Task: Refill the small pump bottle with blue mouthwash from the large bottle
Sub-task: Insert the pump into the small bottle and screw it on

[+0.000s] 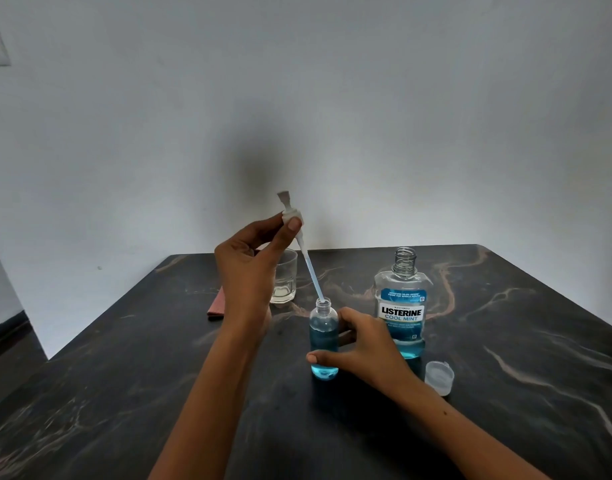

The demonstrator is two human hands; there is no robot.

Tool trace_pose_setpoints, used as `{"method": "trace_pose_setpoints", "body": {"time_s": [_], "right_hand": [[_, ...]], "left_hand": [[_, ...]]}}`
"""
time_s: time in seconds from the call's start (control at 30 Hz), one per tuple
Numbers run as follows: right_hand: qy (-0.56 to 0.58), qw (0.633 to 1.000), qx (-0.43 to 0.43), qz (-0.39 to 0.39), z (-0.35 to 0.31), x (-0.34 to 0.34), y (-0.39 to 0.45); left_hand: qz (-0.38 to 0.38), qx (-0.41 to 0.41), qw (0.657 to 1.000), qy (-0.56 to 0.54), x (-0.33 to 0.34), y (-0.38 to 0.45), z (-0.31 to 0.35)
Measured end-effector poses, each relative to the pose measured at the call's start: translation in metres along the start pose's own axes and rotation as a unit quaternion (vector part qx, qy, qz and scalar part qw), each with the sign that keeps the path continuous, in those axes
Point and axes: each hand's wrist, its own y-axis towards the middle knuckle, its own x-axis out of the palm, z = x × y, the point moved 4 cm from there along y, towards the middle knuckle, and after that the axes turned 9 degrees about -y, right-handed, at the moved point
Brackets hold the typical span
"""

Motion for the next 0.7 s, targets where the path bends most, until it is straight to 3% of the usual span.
{"method": "trace_pose_setpoints", "body": {"time_s": [0.2,0.33,0.57,0.7], "right_hand": [[-0.001,1.000,-0.003,0.005,0.000,0.000,0.001],[-0.006,1.000,0.001,0.011,-0.001,0.000,0.001],[-0.005,1.000,-0.004,0.016,-0.002,-0.002,0.002],[-0.012,1.000,-0.010,0.018,-0.003,-0.002,0.001]], "left_hand": [[-0.029,-0.044,0.998,0.018,-0.007,-0.011,-0.023],[-0.052,-0.068,0.990,0.110,-0.018,-0.026,-0.046],[-0.158,-0.026,0.971,0.175,-0.019,-0.039,-0.055],[-0.134,0.012,0.966,0.222,-0.022,-0.041,-0.057]]}}
